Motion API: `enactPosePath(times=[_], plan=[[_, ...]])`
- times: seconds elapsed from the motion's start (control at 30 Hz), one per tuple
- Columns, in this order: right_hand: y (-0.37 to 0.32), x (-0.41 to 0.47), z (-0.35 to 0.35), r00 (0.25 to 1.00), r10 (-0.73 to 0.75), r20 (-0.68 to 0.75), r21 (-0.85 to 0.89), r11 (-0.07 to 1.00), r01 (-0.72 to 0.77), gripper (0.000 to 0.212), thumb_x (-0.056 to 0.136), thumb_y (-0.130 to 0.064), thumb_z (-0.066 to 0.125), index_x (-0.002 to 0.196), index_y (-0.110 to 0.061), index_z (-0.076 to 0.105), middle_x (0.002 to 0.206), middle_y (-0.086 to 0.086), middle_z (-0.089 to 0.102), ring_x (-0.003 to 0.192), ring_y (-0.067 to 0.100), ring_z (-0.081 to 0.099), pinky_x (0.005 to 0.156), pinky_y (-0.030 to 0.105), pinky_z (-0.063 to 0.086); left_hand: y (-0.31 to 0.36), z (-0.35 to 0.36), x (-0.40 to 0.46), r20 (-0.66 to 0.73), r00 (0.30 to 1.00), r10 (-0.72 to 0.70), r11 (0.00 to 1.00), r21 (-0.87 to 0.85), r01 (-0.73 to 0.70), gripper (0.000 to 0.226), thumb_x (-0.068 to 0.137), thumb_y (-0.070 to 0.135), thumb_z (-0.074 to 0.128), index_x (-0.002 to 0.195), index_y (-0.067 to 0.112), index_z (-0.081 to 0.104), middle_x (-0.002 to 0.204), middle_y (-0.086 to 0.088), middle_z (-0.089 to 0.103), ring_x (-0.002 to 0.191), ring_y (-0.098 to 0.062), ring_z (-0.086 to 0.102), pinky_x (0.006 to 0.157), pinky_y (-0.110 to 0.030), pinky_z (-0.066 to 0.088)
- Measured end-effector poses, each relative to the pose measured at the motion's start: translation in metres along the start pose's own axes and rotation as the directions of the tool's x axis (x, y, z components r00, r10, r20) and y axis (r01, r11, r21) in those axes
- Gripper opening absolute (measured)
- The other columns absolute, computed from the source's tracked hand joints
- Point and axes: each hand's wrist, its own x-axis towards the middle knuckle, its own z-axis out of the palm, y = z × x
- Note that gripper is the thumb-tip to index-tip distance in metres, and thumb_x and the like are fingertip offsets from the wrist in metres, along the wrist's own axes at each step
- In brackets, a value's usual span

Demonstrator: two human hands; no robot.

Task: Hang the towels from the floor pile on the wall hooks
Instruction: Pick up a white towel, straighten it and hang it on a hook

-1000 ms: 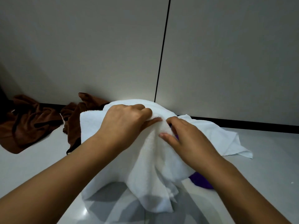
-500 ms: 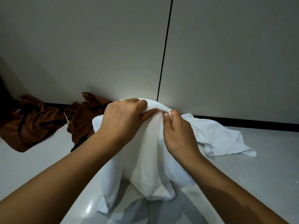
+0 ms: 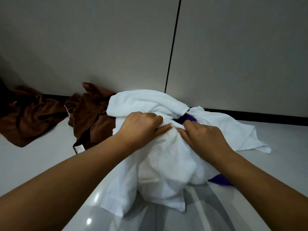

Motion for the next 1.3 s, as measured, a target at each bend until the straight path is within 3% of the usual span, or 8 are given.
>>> enactPosePath(times=[0.17, 0.43, 0.53, 0.77, 0.93, 1.07, 1.2, 1.3], plan=[[0.012, 0.021, 0.024, 0.998, -0.003, 0.064, -0.031, 1.000, 0.005, 0.059, 0.102, -0.039, 0.018, 0.066, -0.009, 0.054, 0.047, 0.003, 0.049, 0.032, 0.022, 0.045, 0.038, 0.020, 0.021, -0.013, 0.004, 0.029, 0.336, 0.921, -0.200, 0.979, 0.033, 0.200, 0.047, 0.096, 0.051, 0.035, 0.066, 0.015, 0.030, 0.072, -0.003, 0.045, 0.070, -0.027, 0.049, 0.058, -0.031, 0.025], [0.044, 0.117, -0.054, 0.978, -0.104, 0.181, -0.045, 0.993, 0.114, 0.051, 0.100, -0.034, 0.025, 0.066, -0.009, 0.053, 0.046, 0.003, 0.046, 0.030, 0.023, 0.042, 0.040, 0.019, 0.020, -0.030, -0.085, 0.115, 0.512, 0.831, -0.216, 0.976, 0.147, 0.163, 0.047, 0.096, 0.054, 0.026, 0.072, 0.015, 0.031, 0.097, -0.004, 0.060, 0.089, -0.026, 0.056, 0.063, -0.030, 0.025], [0.073, 0.180, -0.115, 0.977, -0.151, 0.151, -0.020, 0.988, 0.155, 0.060, 0.102, -0.036, 0.013, 0.068, -0.010, 0.053, 0.048, 0.004, 0.049, 0.031, 0.023, 0.042, 0.036, 0.020, 0.026, -0.035, -0.152, 0.177, 0.478, 0.862, -0.169, 0.984, 0.135, 0.118, 0.040, 0.096, 0.055, 0.023, 0.083, 0.018, 0.033, 0.095, -0.003, 0.056, 0.090, -0.027, 0.056, 0.063, -0.029, 0.024], [0.146, 0.392, -0.341, 0.982, -0.189, 0.011, -0.137, 0.972, 0.189, 0.050, 0.101, -0.034, 0.028, 0.060, -0.015, 0.049, 0.047, 0.001, 0.045, 0.032, 0.021, 0.041, 0.038, 0.020, 0.021, -0.040, -0.387, 0.373, 0.289, 0.934, -0.209, 0.974, 0.149, 0.172, 0.045, 0.095, 0.056, 0.026, 0.079, 0.015, 0.034, 0.079, -0.001, 0.046, 0.080, -0.027, 0.055, 0.060, -0.030, 0.022], [0.175, 0.508, -0.504, 0.973, -0.208, -0.104, -0.127, 0.973, 0.195, 0.055, 0.102, -0.037, 0.021, 0.060, -0.015, 0.049, 0.047, -0.001, 0.044, 0.031, 0.018, 0.039, 0.034, 0.019, 0.023, -0.028, -0.555, 0.480, 0.042, 0.993, -0.109, 0.964, 0.249, 0.095, 0.046, 0.087, 0.051, 0.041, 0.054, 0.019, 0.036, 0.048, 0.001, 0.048, 0.035, -0.021, 0.048, 0.043, -0.021, 0.013], [0.174, 0.556, -0.614, 0.966, -0.210, -0.150, -0.141, 0.972, 0.189, 0.057, 0.102, -0.037, 0.019, 0.060, -0.015, 0.049, 0.046, -0.001, 0.044, 0.030, 0.019, 0.039, 0.038, 0.018, 0.019, 0.001, -0.658, 0.525, 0.080, 0.987, -0.139, 0.965, 0.235, 0.117, 0.042, 0.096, 0.055, 0.026, 0.081, 0.017, 0.037, 0.091, -0.004, 0.058, 0.085, -0.028, 0.060, 0.060, -0.029, 0.026], [0.157, 0.560, -0.684, 0.963, -0.239, -0.128, -0.249, 0.947, 0.202, 0.046, 0.096, -0.036, 0.032, 0.060, -0.013, 0.050, 0.046, 0.002, 0.047, 0.029, 0.023, 0.041, 0.034, 0.018, 0.024, 0.018, -0.716, 0.530, -0.022, 0.998, -0.060, 0.986, 0.157, 0.063, 0.044, 0.088, 0.042, 0.057, 0.060, 0.012, 0.043, 0.058, -0.011, 0.056, 0.047, -0.033, 0.056, 0.046, -0.027, 0.024], [0.136, 0.551, -0.728, 0.975, -0.209, -0.079, -0.355, 0.919, 0.169, 0.037, 0.087, -0.034, 0.039, 0.059, -0.013, 0.050, 0.044, 0.002, 0.046, 0.028, 0.023, 0.042, 0.035, 0.017, 0.019, 0.034, -0.741, 0.517, -0.051, 0.998, 0.033, 0.990, 0.136, -0.026, 0.043, 0.086, 0.038, 0.064, 0.058, 0.013, 0.044, 0.055, -0.012, 0.054, 0.043, -0.032, 0.054, 0.045, -0.026, 0.021]])
